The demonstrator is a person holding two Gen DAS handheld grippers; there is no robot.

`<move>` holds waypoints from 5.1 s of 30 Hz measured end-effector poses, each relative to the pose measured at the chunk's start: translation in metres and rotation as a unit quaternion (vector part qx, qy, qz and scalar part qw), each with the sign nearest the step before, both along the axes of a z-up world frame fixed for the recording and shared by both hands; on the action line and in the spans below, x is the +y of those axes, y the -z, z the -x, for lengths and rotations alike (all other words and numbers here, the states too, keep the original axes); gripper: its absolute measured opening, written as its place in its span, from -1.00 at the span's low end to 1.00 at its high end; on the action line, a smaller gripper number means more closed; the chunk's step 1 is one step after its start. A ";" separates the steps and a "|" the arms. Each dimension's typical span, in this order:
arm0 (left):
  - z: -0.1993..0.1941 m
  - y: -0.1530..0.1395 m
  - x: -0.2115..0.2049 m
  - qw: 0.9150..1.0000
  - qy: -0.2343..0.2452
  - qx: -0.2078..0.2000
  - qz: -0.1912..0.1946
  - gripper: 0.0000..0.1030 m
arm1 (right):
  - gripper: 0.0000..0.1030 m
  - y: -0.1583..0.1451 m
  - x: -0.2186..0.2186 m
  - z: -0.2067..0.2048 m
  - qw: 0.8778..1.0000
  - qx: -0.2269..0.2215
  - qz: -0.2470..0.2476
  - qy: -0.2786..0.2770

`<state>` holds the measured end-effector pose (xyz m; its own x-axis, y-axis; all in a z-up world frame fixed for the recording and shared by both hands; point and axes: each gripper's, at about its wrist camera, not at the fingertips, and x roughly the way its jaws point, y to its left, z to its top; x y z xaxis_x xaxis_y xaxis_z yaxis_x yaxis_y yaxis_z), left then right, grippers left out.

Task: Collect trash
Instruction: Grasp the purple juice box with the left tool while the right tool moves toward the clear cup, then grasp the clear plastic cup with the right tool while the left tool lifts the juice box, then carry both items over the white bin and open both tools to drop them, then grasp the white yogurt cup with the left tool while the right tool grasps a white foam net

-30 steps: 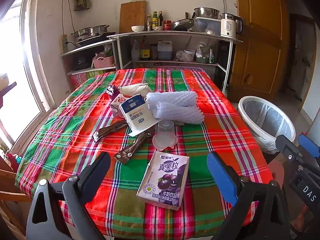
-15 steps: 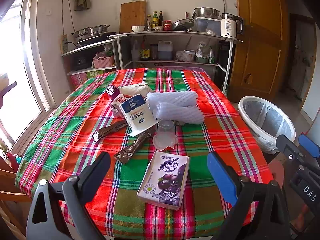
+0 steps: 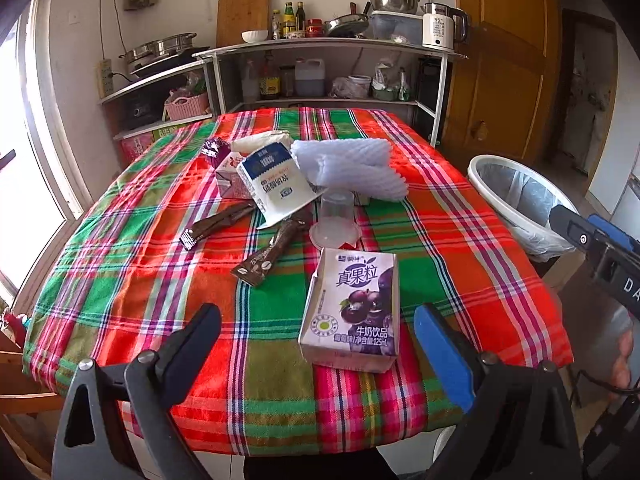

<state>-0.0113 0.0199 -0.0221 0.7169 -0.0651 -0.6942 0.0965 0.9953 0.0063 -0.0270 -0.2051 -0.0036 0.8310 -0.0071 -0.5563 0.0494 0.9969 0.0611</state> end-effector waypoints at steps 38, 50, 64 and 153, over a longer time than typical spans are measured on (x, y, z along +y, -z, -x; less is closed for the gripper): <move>-0.012 0.010 0.084 0.996 -0.048 0.017 0.077 0.16 | 0.02 0.049 0.138 -0.107 0.971 0.094 -0.005 -0.220; -0.008 -0.002 0.079 0.996 -0.038 0.005 0.075 0.16 | -0.36 0.042 0.133 -0.103 0.966 0.092 -0.036 -0.240; -0.032 -0.041 0.022 0.995 0.032 -0.021 0.091 0.16 | -0.36 -0.007 0.055 -0.078 0.974 0.048 -0.095 -0.202; -0.073 -0.033 0.023 0.996 -0.028 -0.039 0.081 0.50 | 0.01 0.025 0.014 -0.105 0.983 0.092 -0.100 -0.123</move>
